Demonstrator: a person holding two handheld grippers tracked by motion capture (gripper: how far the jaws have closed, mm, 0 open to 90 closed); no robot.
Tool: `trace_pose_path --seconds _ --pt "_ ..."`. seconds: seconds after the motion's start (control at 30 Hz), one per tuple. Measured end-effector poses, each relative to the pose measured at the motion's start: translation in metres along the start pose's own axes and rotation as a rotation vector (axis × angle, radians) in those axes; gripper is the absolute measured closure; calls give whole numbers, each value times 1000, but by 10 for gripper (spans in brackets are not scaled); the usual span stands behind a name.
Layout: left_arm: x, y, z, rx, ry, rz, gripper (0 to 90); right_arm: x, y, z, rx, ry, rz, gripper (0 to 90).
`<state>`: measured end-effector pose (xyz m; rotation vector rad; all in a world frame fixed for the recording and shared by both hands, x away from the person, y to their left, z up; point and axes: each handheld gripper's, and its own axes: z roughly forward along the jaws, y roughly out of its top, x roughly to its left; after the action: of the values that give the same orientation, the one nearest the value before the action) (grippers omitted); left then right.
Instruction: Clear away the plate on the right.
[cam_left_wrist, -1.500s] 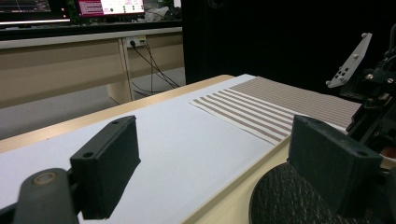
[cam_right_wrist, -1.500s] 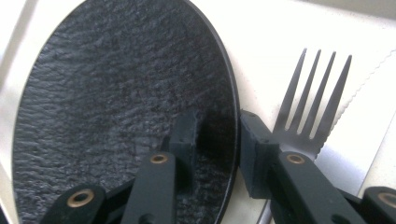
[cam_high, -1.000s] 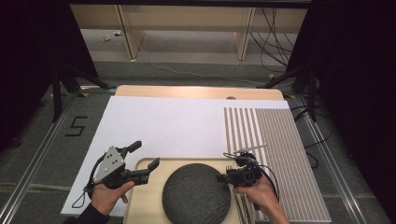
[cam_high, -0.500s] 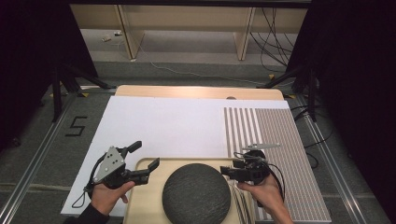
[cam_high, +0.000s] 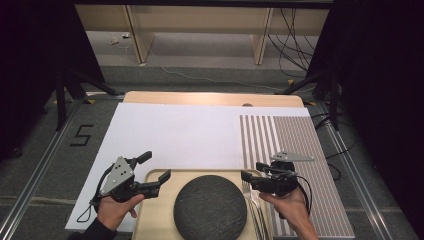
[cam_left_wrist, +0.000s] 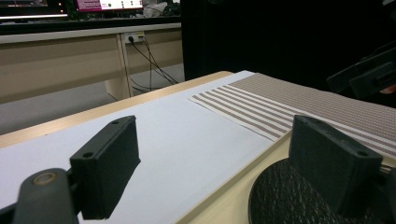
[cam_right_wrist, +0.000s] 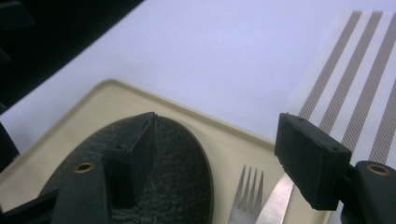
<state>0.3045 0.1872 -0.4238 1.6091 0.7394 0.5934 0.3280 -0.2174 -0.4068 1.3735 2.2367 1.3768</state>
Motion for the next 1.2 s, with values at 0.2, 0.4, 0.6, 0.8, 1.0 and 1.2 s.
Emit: trace_pose_path --seconds 0.2,0.4,0.6,0.8,1.0,1.2 --pt "0 0 0 5 -2 1 159 7 2 -8 -87 -15 -57 274" --pt "1 0 0 4 0 -2 160 11 2 -14 -143 -23 -103 251" --pt "1 -1 0 5 -1 -2 159 13 0 -18 -163 -21 -119 226" --pt "1 -1 -1 6 -2 -2 159 14 -2 -22 -176 -44 -130 183" --pt "1 -1 0 9 -4 -1 159 14 -4 -26 -192 -49 -131 171" --pt "1 -1 -1 8 -3 -1 159 16 -6 -30 -209 -55 -147 167"
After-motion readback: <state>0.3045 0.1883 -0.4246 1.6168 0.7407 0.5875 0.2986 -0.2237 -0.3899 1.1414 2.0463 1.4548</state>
